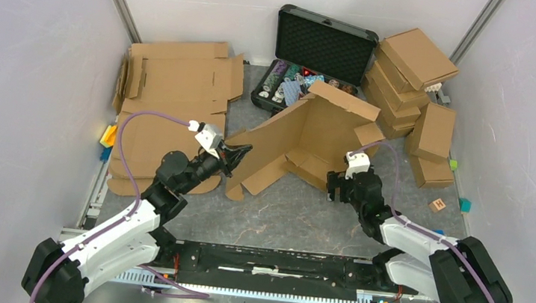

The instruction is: Fold the paper box

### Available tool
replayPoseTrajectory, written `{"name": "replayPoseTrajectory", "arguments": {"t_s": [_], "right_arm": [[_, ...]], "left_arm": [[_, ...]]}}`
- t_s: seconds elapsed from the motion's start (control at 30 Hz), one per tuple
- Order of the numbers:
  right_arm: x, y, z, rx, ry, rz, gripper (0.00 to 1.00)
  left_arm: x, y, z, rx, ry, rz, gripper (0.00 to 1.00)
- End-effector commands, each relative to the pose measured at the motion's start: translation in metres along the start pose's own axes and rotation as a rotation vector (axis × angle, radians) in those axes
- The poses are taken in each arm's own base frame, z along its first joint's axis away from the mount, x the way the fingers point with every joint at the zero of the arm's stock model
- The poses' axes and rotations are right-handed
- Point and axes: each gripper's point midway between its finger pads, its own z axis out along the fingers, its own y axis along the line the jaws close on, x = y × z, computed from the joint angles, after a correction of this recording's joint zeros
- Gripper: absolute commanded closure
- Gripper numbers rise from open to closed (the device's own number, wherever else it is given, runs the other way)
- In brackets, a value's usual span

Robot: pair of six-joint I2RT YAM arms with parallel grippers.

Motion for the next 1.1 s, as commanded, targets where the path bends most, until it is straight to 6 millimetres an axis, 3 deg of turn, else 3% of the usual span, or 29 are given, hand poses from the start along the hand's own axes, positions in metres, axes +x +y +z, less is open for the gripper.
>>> {"name": "replayPoseTrajectory", "arguments": {"t_s": [0.0, 0.43, 0.67, 0.9, 1.07], "right_arm": [[0.001, 0.004, 0.003, -0.016, 0.039, -0.086, 0.02], [0.010, 0.009, 0.005, 0.030, 0.103, -0.202, 0.02], [-0.005, 0.012, 0.002, 0.037, 0.029, -0.094, 0.02], [-0.035, 0.019, -0.003, -0.024, -0.102, -0.020, 0.02], [-0.039, 0.022, 0.003, -0.076, -0.107, 0.040, 0.02]], "left_arm": [[0.008, -0.007, 0.000, 0.017, 0.048, -0.061, 0.98], [0.008, -0.007, 0.001, 0.014, 0.055, -0.061, 0.98], [0.007, -0.008, 0.000, 0.015, 0.052, -0.064, 0.98], [0.006, -0.009, 0.000, 0.020, 0.048, -0.060, 0.98], [0.006, -0.009, 0.000, 0.023, 0.050, -0.057, 0.98]]}}
